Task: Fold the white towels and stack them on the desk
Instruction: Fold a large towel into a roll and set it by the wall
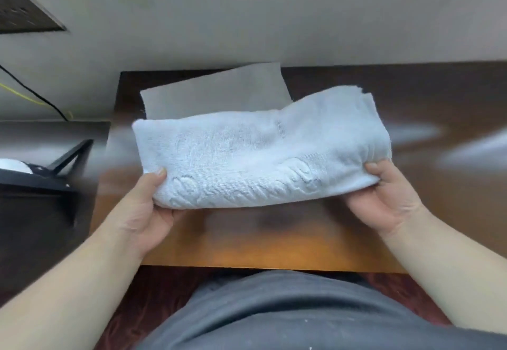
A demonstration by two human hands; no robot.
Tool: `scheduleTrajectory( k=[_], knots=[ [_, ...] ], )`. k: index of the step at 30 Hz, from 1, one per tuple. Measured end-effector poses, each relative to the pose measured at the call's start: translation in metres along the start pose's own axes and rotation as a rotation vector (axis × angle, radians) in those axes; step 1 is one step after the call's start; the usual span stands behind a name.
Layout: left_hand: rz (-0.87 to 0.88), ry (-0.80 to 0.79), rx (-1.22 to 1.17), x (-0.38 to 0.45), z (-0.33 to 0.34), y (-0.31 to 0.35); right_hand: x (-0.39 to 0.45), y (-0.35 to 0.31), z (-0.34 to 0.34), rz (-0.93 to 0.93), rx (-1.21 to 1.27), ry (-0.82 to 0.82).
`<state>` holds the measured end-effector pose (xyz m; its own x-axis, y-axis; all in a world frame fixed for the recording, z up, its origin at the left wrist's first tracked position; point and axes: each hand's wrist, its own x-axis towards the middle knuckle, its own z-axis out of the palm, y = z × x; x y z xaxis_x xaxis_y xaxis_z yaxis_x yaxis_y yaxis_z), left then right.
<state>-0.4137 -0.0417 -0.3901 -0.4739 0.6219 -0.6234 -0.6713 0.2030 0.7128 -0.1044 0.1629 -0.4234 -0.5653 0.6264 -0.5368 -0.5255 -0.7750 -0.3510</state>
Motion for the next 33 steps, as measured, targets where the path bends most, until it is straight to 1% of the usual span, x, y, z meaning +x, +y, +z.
scheduleTrajectory(
  k=[3,5,6,7,8,9,10,11,12,13,14,15,16,17,18,19,21,23,26,29,30,33],
  knots=[
    [-0.121,0.117,0.343,0.012,-0.004,-0.030,-0.009,0.004,-0.032,0.070,-0.129,0.113],
    [-0.151,0.287,0.521,0.015,-0.005,-0.042,-0.009,0.003,-0.042,0.097,-0.187,0.151],
    [-0.124,0.402,0.638,0.013,-0.003,-0.044,-0.009,0.001,-0.044,0.102,-0.193,0.148],
    [-0.053,0.521,0.788,0.009,0.003,-0.043,-0.009,0.000,-0.045,0.106,-0.195,0.132],
    [0.068,0.582,0.961,0.004,0.014,-0.041,-0.009,-0.002,-0.046,0.116,-0.188,0.105],
    [0.238,0.561,1.130,-0.002,0.031,-0.039,-0.009,-0.004,-0.049,0.134,-0.158,0.072],
    [0.440,0.476,1.264,-0.005,0.055,-0.038,-0.010,-0.006,-0.053,0.162,-0.090,0.044],
    [0.638,0.360,1.352,-0.005,0.085,-0.038,-0.010,-0.008,-0.056,0.199,0.007,0.020],
    [0.792,0.240,1.420,0.000,0.117,-0.039,-0.009,-0.009,-0.058,0.228,0.086,0.009],
    [0.880,0.128,1.480,0.009,0.150,-0.041,-0.008,-0.010,-0.059,0.251,0.127,0.000],
    [0.894,0.012,1.533,0.023,0.182,-0.044,-0.006,-0.011,-0.061,0.267,0.123,0.012],
    [0.820,-0.119,1.585,0.041,0.212,-0.047,-0.003,-0.013,-0.062,0.282,0.099,0.023],
    [0.666,-0.241,1.622,0.058,0.237,-0.050,0.000,-0.016,-0.064,0.302,0.063,0.034],
    [0.497,-0.322,1.654,0.075,0.256,-0.055,0.004,-0.019,-0.065,0.334,0.029,0.039],
    [0.389,-0.359,1.705,0.090,0.267,-0.061,0.007,-0.023,-0.066,0.367,-0.006,0.040],
    [0.359,-0.373,1.771,0.101,0.273,-0.067,0.010,-0.028,-0.065,0.395,-0.038,0.043],
    [0.435,-0.384,1.855,0.115,0.271,-0.077,0.018,-0.036,-0.066,0.415,-0.115,0.078],
    [0.521,-0.392,1.846,0.118,0.267,-0.082,0.024,-0.041,-0.066,0.401,-0.166,0.103],
    [0.596,-0.394,1.765,0.111,0.263,-0.081,0.030,-0.043,-0.062,0.398,-0.211,0.102],
    [0.725,-0.408,1.637,0.095,0.259,-0.073,0.029,-0.040,-0.059,0.399,-0.281,0.083],
    [0.730,-0.442,1.581,0.090,0.258,-0.070,0.029,-0.040,-0.059,0.398,-0.286,0.090],
    [0.644,-0.558,1.474,0.077,0.258,-0.065,0.028,-0.040,-0.059,0.400,-0.288,0.097]
  ],
)
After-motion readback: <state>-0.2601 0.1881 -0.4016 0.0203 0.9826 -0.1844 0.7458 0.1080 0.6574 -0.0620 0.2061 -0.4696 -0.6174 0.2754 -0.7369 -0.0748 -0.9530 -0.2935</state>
